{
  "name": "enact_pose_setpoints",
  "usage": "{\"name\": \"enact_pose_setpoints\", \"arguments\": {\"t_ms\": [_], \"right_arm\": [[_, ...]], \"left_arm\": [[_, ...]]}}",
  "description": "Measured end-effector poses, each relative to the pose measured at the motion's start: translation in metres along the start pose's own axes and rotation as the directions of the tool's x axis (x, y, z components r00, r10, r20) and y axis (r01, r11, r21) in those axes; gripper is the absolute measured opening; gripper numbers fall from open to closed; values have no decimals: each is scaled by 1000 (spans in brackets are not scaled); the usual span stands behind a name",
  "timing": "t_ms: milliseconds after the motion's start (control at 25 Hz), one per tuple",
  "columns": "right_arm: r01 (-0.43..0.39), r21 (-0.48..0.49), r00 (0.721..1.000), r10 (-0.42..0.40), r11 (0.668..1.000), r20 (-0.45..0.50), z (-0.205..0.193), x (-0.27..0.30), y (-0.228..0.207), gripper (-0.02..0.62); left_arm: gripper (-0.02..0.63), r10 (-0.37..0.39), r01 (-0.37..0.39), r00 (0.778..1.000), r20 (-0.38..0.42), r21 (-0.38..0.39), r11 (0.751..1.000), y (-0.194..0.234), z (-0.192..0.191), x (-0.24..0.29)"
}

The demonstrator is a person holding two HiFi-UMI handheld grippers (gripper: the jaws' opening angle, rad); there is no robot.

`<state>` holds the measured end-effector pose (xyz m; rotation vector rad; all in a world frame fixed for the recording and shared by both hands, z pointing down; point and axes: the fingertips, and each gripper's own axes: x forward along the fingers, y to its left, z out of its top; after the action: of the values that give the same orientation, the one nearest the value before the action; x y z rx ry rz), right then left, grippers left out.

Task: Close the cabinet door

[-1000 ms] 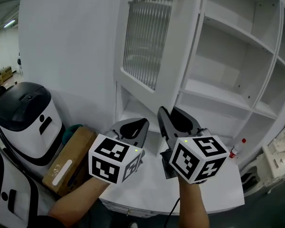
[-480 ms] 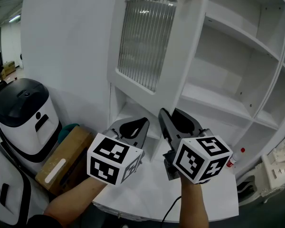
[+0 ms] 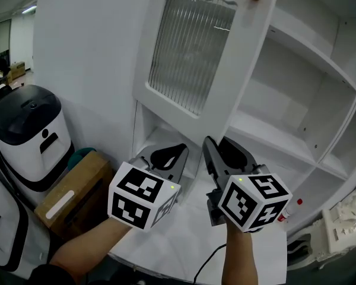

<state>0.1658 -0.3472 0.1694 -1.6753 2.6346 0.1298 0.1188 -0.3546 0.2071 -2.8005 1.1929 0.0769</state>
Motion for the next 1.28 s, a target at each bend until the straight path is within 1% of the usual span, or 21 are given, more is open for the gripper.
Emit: {"name": "enact_pose_setpoints", "arguments": {"t_ms": [200,480,760,1040,1280], "right_arm": [[-19,3,1000,19,1000,4,-1,4,-12,107],[-7,-25,1000,7,1000,-3,-1,7,-26,107],[5,-24,1000,-5,1000,2,-2,14,-40,110],[31,-22,999,-30,999,14,-3,21,-52,117],[40,-27,999,-40,999,18,-5,25,-63,118]], "left_arm": [[12,11,-11,1000,-7,6,1000,-5,-1,14],[12,8,-8,1000,1,17,1000,-11,4,30],[12,3,-3,1000,7,28,1000,-13,6,43],[12,4,-4,1000,8,42,999,-6,5,50],[12,-7,7,1000,4,37,999,-8,2,65]]}}
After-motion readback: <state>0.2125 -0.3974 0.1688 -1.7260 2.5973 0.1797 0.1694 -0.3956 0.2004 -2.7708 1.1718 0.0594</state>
